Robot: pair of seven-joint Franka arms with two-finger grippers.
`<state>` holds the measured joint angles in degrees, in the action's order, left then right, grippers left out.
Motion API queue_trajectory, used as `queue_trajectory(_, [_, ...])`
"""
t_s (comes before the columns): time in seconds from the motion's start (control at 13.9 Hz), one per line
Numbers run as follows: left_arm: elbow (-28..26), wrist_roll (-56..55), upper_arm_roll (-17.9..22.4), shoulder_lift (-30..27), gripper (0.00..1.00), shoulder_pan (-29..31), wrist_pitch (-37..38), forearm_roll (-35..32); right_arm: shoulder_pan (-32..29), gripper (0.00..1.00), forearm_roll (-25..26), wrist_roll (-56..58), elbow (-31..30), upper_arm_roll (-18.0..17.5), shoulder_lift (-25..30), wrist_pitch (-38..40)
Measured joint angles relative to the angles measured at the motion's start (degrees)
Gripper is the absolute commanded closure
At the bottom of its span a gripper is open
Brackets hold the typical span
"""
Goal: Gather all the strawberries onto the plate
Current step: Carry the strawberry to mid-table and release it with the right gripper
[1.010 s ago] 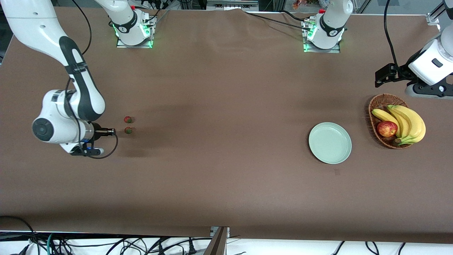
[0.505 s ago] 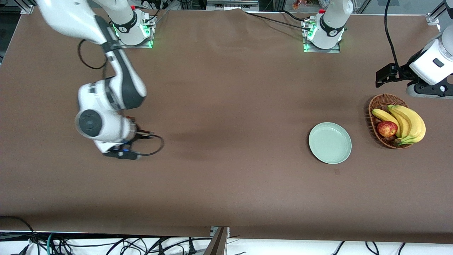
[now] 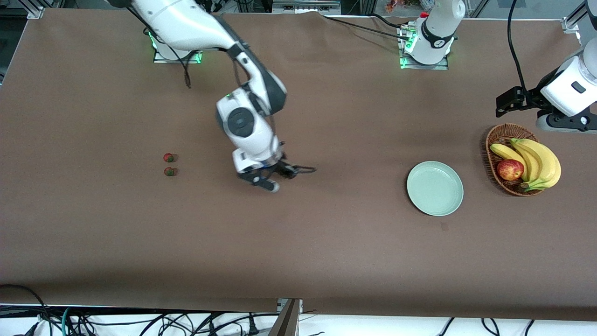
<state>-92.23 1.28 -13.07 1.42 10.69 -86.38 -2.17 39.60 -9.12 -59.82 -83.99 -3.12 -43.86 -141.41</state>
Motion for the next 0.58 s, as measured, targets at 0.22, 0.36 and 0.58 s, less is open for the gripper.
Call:
queue_trajectory(0.22, [0.0, 0.0, 0.0, 0.7, 0.00, 0.0, -0.4, 0.0, 6.2, 0.83, 0.0, -5.5, 3.6, 0.2, -5.7, -5.0])
queue_trajectory(0.36, [0.0, 0.0, 0.0, 1.5, 0.00, 0.0, -1.5, 0.0, 7.8, 0.00, 0.0, -6.6, 4.6, 0.2, -8.0, -7.9])
queue_trajectory(0.58, [0.0, 0.0, -0.2, 3.5, 0.00, -0.1, -3.7, 0.0, 7.7, 0.00, 0.0, -6.6, 6.0, 1.2, -8.6, -8.5])
